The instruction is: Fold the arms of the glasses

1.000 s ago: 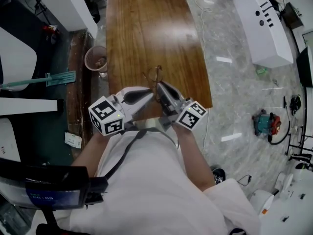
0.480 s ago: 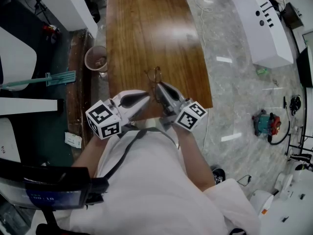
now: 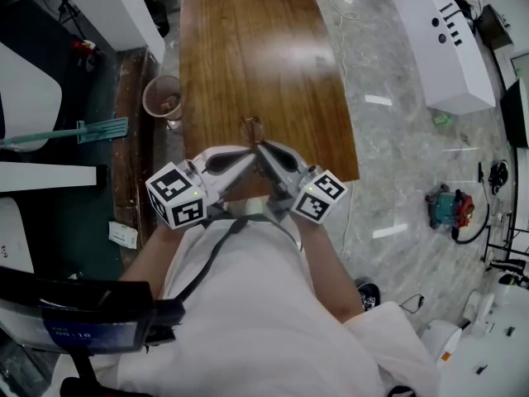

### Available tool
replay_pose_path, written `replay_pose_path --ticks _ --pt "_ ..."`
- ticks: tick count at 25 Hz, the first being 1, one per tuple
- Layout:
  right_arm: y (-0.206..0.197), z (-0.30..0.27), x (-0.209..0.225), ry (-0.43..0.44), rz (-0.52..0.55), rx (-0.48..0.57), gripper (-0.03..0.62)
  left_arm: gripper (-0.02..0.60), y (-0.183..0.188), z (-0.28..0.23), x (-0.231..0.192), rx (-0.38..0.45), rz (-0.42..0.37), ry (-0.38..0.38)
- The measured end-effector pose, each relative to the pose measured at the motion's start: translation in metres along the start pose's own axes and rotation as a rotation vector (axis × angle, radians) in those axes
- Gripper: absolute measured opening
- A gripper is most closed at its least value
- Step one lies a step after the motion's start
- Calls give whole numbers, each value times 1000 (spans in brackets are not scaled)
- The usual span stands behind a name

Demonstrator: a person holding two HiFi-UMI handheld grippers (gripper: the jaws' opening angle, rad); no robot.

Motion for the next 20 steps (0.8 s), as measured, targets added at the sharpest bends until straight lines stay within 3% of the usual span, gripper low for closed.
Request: replay_pose_path --ticks 7,13,17,20 --pt "-6 2 -2 1 43 -38 29 5 -8 3 -1 -1 19 -2" --pt "-3 1 19 -53 59 -64 29 6 -12 7 -12 -8 35 67" --pt "-9 -6 49 -108 162 -174 31 6 -21 19 -33 -13 62 152" --pt "-24 -15 78 -161 323 -333 31 5 -32 28 -55 -23 93 241"
Point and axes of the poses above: the fingertips, and each gripper's own axes: z backward along the fingers, x to its right, y out of its top, the point moved 4 cm from there along z, backward along the fingers, and after that the axes turned 1 degree about z, right-handed, at the moved point
